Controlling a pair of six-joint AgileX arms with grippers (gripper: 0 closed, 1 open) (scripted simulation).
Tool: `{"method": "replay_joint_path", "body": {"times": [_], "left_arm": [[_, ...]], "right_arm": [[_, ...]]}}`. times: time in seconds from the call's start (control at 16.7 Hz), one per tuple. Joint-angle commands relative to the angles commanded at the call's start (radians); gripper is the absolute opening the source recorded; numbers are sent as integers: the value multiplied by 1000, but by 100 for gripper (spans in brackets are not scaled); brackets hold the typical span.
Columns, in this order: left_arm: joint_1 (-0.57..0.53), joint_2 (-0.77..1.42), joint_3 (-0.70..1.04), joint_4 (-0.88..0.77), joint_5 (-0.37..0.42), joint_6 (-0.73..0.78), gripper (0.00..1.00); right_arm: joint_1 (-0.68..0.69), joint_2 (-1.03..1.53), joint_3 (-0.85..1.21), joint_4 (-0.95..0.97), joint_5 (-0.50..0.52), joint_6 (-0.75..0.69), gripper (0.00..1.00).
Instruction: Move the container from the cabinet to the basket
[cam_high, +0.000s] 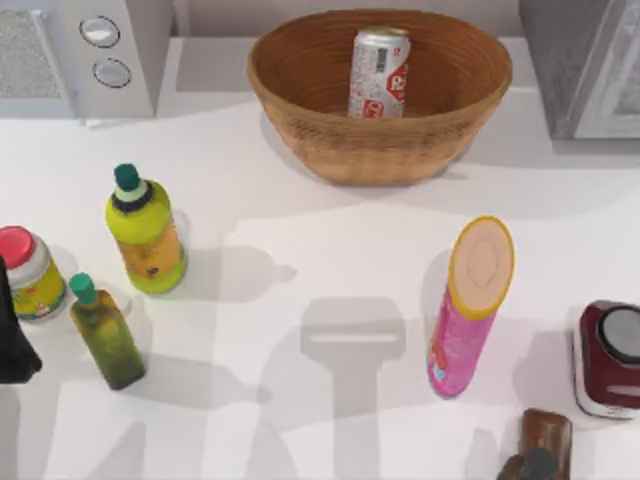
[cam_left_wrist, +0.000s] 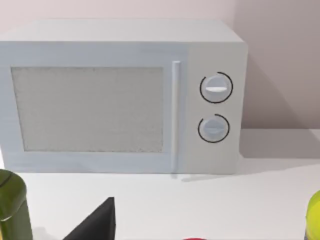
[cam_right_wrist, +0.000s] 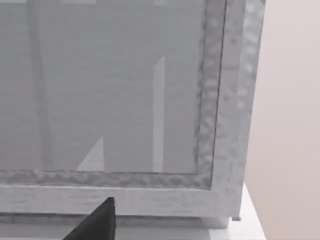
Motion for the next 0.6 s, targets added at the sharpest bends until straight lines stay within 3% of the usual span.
{"method": "replay_joint_path", "body": {"times": [0.24, 0.6], "left_arm": [[0, 0, 0, 0, 0, 0, 100], [0, 0, 0, 0, 0, 0, 100]], "right_arm": [[3, -31, 183, -196, 4, -3, 100], [-2, -82, 585, -651, -1, -1, 100]]}}
